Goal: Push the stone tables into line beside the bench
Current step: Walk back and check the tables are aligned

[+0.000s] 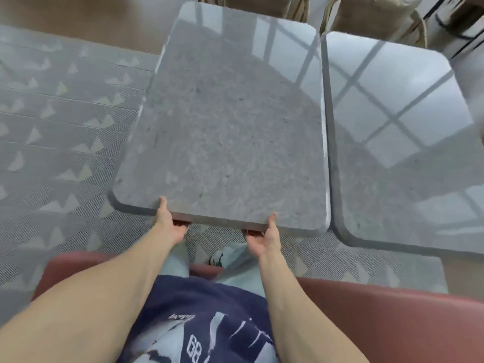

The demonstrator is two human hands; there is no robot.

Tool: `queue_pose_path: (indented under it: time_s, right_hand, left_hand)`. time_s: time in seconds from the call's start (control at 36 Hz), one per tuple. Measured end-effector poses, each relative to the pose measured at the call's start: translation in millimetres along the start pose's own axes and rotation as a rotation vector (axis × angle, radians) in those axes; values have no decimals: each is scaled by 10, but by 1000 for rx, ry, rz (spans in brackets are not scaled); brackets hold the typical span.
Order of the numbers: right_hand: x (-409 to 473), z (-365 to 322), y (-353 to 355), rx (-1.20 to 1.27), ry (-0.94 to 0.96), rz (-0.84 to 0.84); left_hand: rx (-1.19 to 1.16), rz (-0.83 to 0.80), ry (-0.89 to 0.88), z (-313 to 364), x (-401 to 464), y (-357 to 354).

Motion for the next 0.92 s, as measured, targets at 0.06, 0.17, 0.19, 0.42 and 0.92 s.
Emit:
queue_pose_path:
  time_s: [0.06,0.17,0.19,0.42,0.92]
  right_hand:
    - [9,-6,-40,25,-16,-4]
    - [-40,-45,-6,39,-8,-7]
    - [-44,-62,11,34,0,-8]
    - [-123,-116,74,48,42,-34]
    - [-215,-71,101,56,40,-65]
  left_hand:
    - [25,-25,-18,26,-8,-49]
    - [41,-41,-13,-24,-23,-28]
    - [41,-42,-17,-44,-25,-25]
    - [35,-88,-17,-137,-109,15]
    - [-5,-124,7,-171,-202,99]
Point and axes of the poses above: each hand's wrist, its own x-axis towards the middle knuckle, its own y-axis out of the back of the hand, z = x × y, the point moved 9 cm from there along x, towards the middle knuckle, and after that the axes turned 12 degrees about y, right-handed, at the moved point
